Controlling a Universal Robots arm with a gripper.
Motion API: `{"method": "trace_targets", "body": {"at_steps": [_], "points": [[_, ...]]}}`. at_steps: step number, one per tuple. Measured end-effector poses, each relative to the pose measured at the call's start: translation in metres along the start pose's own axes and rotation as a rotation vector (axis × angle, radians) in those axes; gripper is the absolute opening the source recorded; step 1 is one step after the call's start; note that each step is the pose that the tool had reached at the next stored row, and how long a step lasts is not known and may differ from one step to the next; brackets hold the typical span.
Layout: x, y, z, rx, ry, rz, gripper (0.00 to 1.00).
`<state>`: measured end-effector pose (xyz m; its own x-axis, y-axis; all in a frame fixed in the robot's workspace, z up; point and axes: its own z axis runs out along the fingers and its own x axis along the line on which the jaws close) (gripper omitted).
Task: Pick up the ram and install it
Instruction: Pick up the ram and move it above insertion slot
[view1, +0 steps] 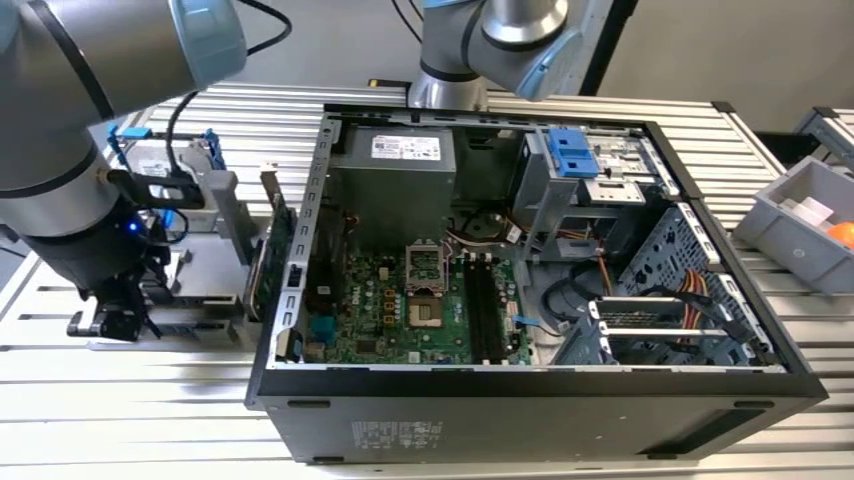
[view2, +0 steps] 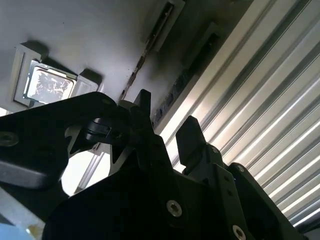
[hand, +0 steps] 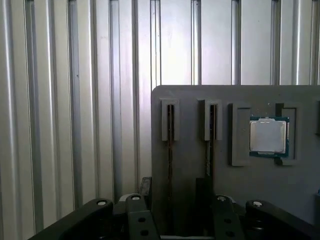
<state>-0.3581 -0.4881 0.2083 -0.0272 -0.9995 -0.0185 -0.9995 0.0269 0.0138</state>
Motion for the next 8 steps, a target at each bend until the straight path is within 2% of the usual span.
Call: {"method": "trace_targets", "body": {"at_steps": [8], "points": [[0.0006, -0.0001, 0.0122, 0.0001, -0.0001, 0.002, 1.0]]}}
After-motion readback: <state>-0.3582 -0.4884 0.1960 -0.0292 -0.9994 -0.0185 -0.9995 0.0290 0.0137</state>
